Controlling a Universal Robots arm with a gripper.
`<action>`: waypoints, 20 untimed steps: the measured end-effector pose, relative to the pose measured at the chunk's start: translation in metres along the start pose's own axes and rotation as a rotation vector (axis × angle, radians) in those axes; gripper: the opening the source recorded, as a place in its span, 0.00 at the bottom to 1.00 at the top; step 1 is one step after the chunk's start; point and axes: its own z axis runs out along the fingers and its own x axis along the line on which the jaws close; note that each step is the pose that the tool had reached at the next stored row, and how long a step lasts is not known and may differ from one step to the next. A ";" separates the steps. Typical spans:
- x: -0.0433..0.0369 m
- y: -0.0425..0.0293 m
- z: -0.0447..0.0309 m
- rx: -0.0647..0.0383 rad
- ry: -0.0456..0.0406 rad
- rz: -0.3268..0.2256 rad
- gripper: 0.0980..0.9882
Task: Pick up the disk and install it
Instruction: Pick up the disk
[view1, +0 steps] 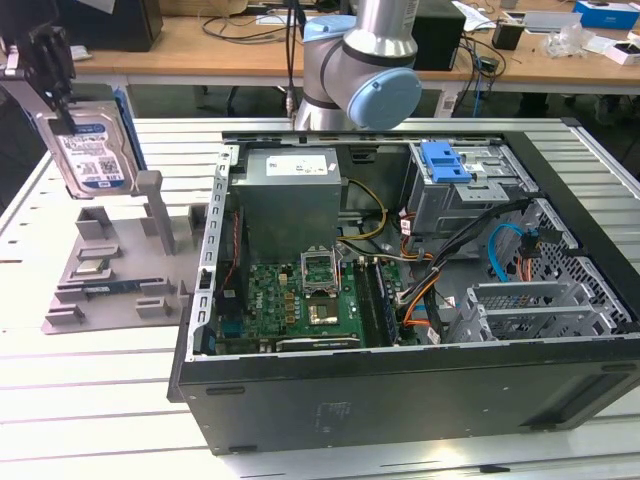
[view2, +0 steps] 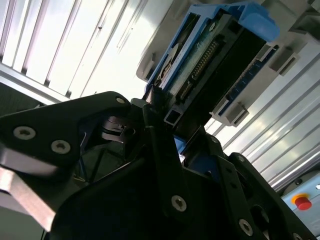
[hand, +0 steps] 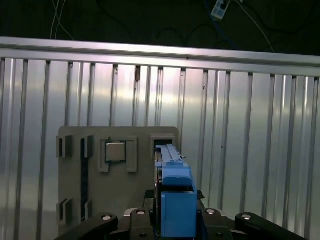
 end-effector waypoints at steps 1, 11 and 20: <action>0.0000 0.0000 -0.0022 0.000 0.0000 0.000 0.30; 0.0000 0.0003 -0.0231 0.000 0.0000 0.000 0.30; 0.0001 0.0006 -0.0419 0.000 0.0000 0.000 0.30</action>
